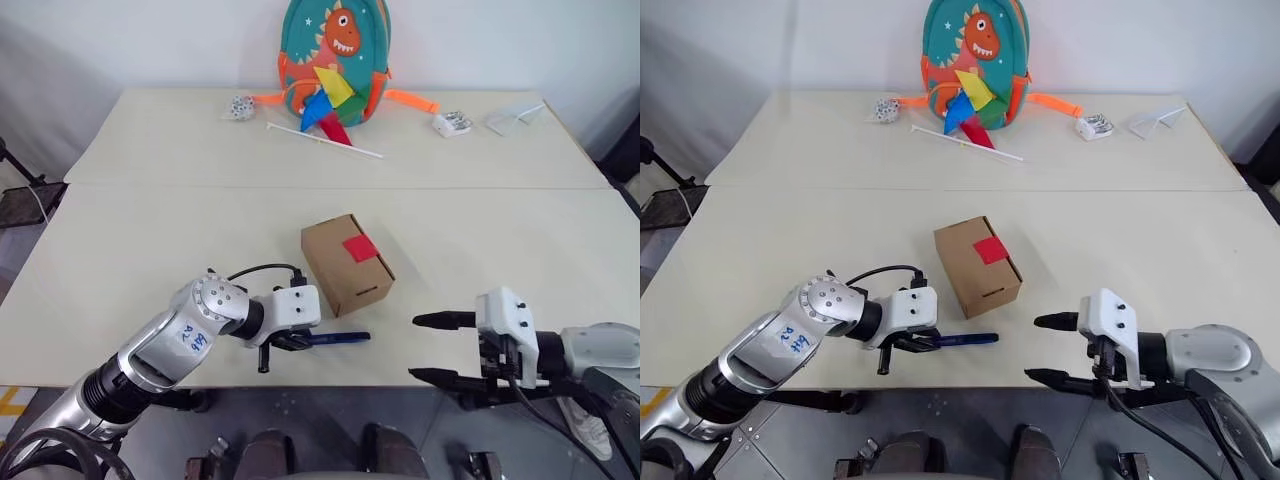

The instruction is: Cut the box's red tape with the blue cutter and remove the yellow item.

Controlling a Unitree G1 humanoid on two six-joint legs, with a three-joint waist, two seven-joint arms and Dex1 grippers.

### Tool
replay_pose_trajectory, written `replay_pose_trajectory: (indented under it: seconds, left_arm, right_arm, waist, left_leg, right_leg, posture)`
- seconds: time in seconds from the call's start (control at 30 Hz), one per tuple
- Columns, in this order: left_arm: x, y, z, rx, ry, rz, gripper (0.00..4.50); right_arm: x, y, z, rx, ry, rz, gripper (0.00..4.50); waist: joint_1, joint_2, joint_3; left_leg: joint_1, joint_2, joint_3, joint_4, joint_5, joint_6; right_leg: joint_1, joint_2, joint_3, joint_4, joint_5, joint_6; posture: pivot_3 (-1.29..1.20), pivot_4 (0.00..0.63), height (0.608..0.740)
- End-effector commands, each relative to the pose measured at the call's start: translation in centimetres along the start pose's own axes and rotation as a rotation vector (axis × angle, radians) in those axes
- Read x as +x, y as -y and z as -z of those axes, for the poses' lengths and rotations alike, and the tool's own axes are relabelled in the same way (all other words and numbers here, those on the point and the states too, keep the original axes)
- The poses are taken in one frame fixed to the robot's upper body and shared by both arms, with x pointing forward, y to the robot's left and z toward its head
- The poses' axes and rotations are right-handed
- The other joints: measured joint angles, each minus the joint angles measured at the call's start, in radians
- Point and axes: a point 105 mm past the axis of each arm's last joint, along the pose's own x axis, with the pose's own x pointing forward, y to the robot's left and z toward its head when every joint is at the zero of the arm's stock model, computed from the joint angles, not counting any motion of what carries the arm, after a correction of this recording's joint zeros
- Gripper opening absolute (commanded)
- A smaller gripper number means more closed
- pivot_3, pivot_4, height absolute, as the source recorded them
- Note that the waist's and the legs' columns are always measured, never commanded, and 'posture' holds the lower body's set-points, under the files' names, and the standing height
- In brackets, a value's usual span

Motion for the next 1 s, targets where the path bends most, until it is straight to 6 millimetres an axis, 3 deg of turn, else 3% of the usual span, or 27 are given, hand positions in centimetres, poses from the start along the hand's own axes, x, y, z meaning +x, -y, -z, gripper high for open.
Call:
replay_pose_trajectory:
  seconds: [0.03,0.27,0.67,1.0]
  left_arm:
    - [1.3,1.1,1.0,-0.013,-0.065,0.064,0.45]
    - [1.0,1.3,0.7,0.037,-0.096,0.109,0.45]
    - [1.5,1.0,0.2,0.09,-0.119,0.126,0.45]
    - [1.5,1.2,-0.1,0.127,-0.115,0.141,0.45]
  right_arm:
    - [1.2,0.1,-0.5,0.003,-0.007,-0.016,2.47]
    - [3.2,0.5,-1.1,-0.014,-0.023,-0.037,0.01]
    - [5.8,1.0,0.9,0.02,-0.157,-0.036,0.01]
    - [6.7,0.6,0.0,0.05,-0.131,-0.059,0.01]
  waist:
    - [0.007,0.0,0.0]
    - [0.009,0.0,0.0]
    - [0.011,0.0,0.0]
    - [0.012,0.0,0.0]
  left_leg:
    - [0.0,0.0,0.0,0.0,0.0,0.0]
    - [-0.001,0.0,0.0,0.0,0.0,0.0]
    - [-0.002,0.0,0.0,0.0,0.0,0.0]
    - [-0.002,0.0,0.001,0.0,0.0,0.0]
  right_leg:
    - [0.0,0.0,0.0,0.0,0.0,0.0]
    - [0.0,0.0,0.0,-0.001,0.0,0.0]
    - [-0.001,0.0,-0.001,-0.001,0.0,0.0]
    - [-0.001,0.0,-0.001,-0.001,0.0,0.0]
  posture:
    - [0.0,0.15,0.74]
    - [0.0,0.15,0.74]
    - [0.0,0.15,0.74]
    - [0.0,0.15,0.74]
